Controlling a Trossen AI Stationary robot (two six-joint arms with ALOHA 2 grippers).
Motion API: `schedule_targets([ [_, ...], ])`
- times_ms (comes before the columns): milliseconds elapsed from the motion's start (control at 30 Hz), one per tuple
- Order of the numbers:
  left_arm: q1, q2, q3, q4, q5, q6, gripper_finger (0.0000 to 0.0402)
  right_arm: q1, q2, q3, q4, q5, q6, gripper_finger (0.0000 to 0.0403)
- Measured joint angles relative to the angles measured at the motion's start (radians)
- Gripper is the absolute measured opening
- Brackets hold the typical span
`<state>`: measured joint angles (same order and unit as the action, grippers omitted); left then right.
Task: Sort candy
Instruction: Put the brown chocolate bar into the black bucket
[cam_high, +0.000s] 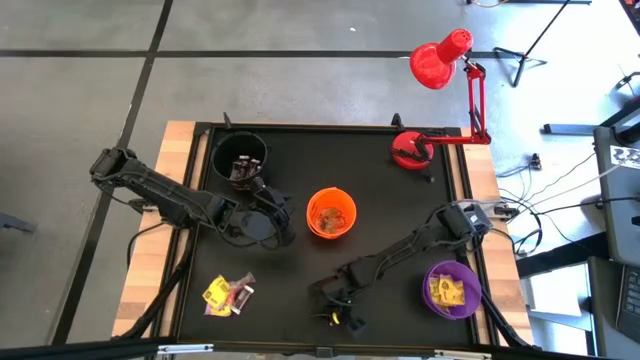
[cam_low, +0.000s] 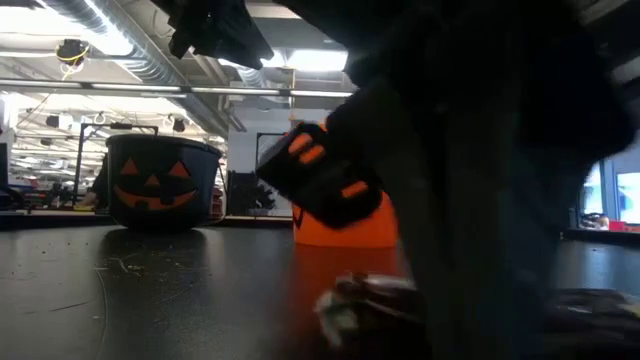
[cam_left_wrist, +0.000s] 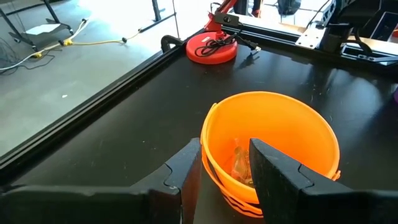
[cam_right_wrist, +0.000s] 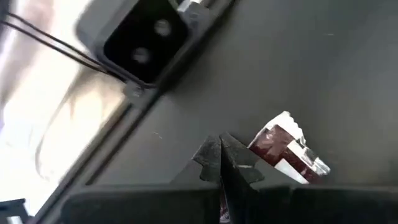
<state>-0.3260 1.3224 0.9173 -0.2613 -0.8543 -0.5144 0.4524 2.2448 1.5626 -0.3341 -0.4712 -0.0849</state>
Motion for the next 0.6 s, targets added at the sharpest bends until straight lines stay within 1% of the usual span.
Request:
schedule_targets([
  [167, 0.0, 0.0, 0.0, -0.002, 0.0, 0.0, 0.0124, -0.004, 0.0, 0.077, -0.153, 0.175, -0.048, 0.0002],
  [267, 0.0, 0.0, 0.0, -0.004, 0.0, 0.001, 0.0124, -0.013, 0.0, 0.114, -0.227, 0.261, -0.058, 0.0001],
  [433, 0.0, 0.0, 0.0, -0.021, 0.0, 0.001, 0.0124, -0.039, 0.0, 0.132, -0.308, 0.425, -0.086, 0.0001],
  [500, 0.0, 0.0, 0.0, -0.023, 0.0, 0.001, 0.0124, -0.055, 0.0, 0.133, -0.342, 0.444, -0.088, 0.0001],
  [600, 0.0, 0.0, 0.0, -0.028, 0.0, 0.001, 0.0124, -0.079, -0.002, 0.133, -0.382, 0.445, -0.08, 0.0001],
])
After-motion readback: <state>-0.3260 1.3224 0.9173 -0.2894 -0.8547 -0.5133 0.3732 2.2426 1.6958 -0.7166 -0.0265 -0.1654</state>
